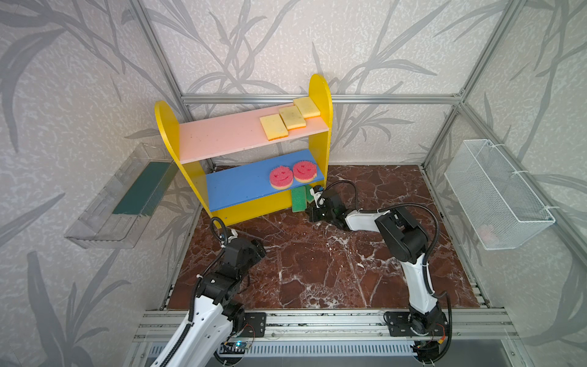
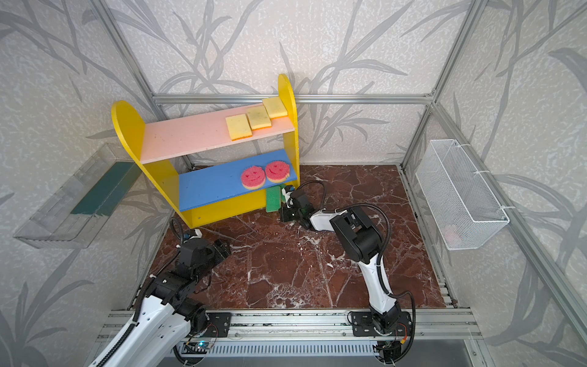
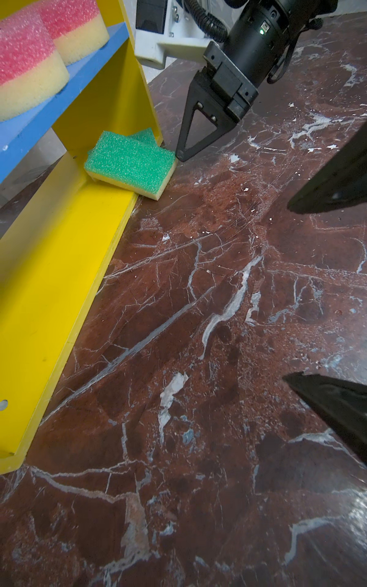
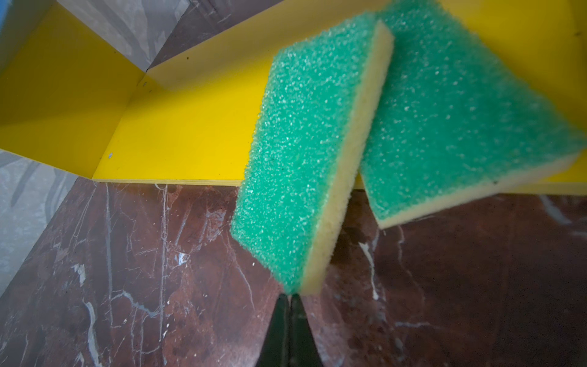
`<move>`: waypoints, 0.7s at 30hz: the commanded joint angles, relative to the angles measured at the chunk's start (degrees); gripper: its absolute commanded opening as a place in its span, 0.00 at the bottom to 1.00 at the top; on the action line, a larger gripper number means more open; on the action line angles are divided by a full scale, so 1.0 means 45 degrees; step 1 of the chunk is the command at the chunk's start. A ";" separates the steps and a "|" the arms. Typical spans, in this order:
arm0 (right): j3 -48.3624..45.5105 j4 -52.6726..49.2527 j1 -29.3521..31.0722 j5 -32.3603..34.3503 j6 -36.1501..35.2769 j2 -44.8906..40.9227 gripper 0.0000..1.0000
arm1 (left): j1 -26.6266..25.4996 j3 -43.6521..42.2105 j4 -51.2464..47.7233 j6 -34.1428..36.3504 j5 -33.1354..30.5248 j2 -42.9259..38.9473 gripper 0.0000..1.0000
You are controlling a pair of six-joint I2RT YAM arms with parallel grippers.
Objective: Place and organize the cleaning sponges onto the shelf
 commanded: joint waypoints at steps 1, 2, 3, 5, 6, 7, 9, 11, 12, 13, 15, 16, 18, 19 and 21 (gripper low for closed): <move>0.0580 0.0037 -0.0159 0.0043 0.0060 0.0285 0.03 | 0.0042 -0.0004 -0.0080 0.0106 -0.0380 -0.0011 0.81; 0.0644 -0.0006 -0.0188 0.0043 0.0055 0.0328 0.03 | 0.0042 -0.0002 -0.0062 0.0107 -0.0387 0.0001 0.80; 0.0714 -0.0016 -0.0224 0.0043 0.0061 0.0358 0.02 | 0.0042 0.0004 -0.0042 0.0117 -0.0378 0.0032 0.80; 0.0815 -0.0037 -0.0261 0.0042 0.0036 0.0393 0.02 | 0.0040 0.0043 -0.0041 0.0111 -0.0384 0.0069 0.80; 0.0859 -0.0072 -0.0289 0.0043 0.0001 0.0398 0.02 | 0.0041 0.0025 -0.0022 0.0106 -0.0381 0.0087 0.80; 0.0908 -0.0106 -0.0310 0.0072 -0.0036 0.0393 0.02 | 0.0041 0.0026 -0.0022 0.0115 -0.0376 0.0089 0.81; 0.1073 -0.0276 -0.0351 0.0138 -0.0148 0.0394 0.02 | 0.0055 0.0045 0.0015 0.0120 -0.0379 0.0123 0.80; 0.1236 -0.0433 -0.0401 0.0179 -0.0205 0.0430 0.03 | 0.0055 0.0073 0.0036 0.0105 -0.0368 0.0167 0.80; 0.1309 -0.0494 -0.0428 0.0180 -0.0234 0.0461 0.03 | 0.0040 0.0079 0.0055 0.0106 -0.0368 0.0216 0.81; 0.1381 -0.0526 -0.0453 0.0180 -0.0235 0.0474 0.04 | 0.0045 0.0085 0.0057 0.0120 -0.0366 0.0243 0.80; 0.1548 -0.0636 -0.0502 0.0160 -0.0254 0.0576 0.04 | 0.0039 0.0103 0.0090 0.0106 -0.0363 0.0287 0.81; 0.1611 -0.0675 -0.0512 0.0142 -0.0274 0.0598 0.04 | 0.0040 0.0117 0.0096 0.0109 -0.0378 0.0317 0.80; 0.1720 -0.0744 -0.0549 0.0088 -0.0310 0.0646 0.05 | 0.0041 0.0103 0.0152 0.0123 -0.0368 0.0344 0.81; 0.1721 -0.0740 -0.0548 0.0053 -0.0304 0.0629 0.08 | 0.0041 0.0084 0.0172 0.0091 -0.0369 0.0381 0.81; 0.1601 -0.0680 -0.0533 0.0043 -0.0308 0.0546 0.32 | 0.0040 0.0070 0.0232 0.0066 -0.0332 0.0421 0.80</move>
